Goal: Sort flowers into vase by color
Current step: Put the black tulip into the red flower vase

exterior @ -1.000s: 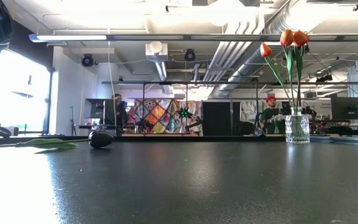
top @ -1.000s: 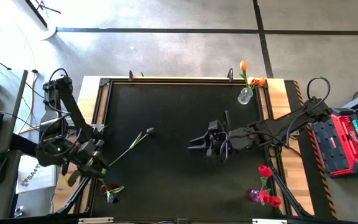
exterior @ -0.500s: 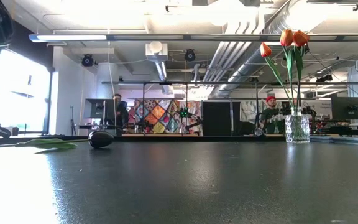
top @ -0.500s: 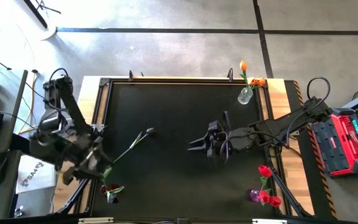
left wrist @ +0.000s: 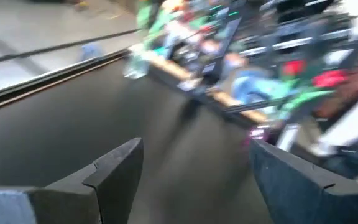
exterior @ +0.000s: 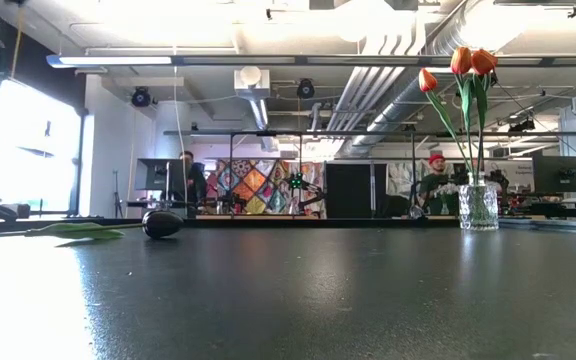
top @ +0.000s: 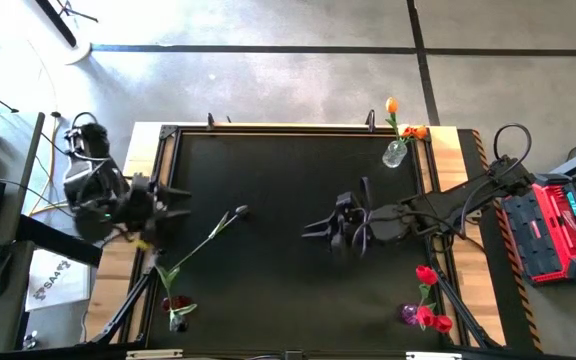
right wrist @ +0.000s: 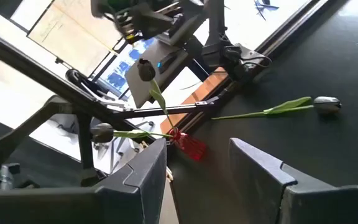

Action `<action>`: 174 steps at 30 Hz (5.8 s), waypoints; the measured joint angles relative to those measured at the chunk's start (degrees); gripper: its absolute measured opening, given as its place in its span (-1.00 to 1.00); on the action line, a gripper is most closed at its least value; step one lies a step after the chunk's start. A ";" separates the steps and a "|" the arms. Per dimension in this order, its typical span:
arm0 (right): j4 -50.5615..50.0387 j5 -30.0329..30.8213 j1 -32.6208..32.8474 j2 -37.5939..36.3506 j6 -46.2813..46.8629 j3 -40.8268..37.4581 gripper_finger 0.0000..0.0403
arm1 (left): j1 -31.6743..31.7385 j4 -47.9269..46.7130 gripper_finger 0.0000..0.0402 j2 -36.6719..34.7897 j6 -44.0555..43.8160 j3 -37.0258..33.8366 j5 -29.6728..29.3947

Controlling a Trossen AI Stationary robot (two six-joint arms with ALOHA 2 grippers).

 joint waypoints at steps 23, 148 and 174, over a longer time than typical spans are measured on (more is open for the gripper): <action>-0.26 0.63 0.00 0.02 -1.08 0.00 -0.19 | 40.50 -7.77 0.38 22.81 6.60 -0.02 37.94; 3.83 19.69 2.09 9.67 7.61 0.00 -0.19 | 11.11 52.05 -1.00 -7.52 46.44 -12.78 74.18; 5.28 10.45 0.76 11.34 12.61 -0.02 -0.19 | -1.06 73.52 -1.00 6.33 56.32 -17.35 70.21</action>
